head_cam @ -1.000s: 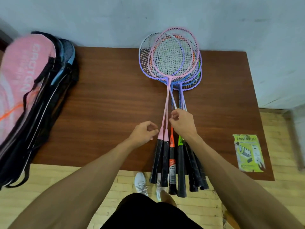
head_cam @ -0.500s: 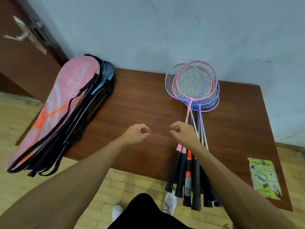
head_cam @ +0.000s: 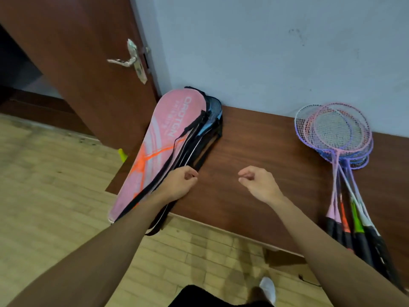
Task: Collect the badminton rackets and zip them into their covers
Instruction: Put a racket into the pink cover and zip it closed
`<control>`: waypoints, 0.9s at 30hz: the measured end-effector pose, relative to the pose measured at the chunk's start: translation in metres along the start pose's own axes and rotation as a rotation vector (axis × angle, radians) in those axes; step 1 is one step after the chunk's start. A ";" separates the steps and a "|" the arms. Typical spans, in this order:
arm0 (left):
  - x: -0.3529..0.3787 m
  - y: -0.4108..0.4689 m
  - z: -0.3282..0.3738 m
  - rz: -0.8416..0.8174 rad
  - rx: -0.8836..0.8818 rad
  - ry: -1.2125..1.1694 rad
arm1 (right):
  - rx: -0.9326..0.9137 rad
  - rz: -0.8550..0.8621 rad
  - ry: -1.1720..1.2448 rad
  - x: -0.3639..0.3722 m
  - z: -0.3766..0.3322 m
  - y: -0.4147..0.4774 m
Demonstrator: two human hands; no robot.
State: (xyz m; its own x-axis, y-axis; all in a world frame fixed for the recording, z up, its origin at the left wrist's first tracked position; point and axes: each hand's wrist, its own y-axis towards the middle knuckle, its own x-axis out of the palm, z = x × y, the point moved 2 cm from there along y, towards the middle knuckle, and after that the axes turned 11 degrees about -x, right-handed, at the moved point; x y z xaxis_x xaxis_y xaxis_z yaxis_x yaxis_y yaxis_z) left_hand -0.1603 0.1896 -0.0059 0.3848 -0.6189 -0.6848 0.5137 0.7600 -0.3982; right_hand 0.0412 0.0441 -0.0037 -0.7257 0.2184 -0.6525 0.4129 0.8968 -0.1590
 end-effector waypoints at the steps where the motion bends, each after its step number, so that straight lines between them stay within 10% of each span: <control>1: -0.011 0.001 -0.013 0.015 -0.019 -0.016 | -0.005 -0.018 0.002 0.010 -0.010 0.003; 27: -0.020 0.167 -0.098 0.118 -0.202 0.477 | -0.084 -0.206 0.117 0.127 -0.042 0.199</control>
State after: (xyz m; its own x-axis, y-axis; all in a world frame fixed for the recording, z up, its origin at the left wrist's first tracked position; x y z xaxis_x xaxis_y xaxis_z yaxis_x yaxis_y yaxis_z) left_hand -0.1570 0.3488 -0.1186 0.0155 -0.4032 -0.9150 0.3114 0.8715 -0.3788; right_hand 0.0086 0.2661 -0.0870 -0.8503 0.0667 -0.5220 0.2062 0.9549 -0.2139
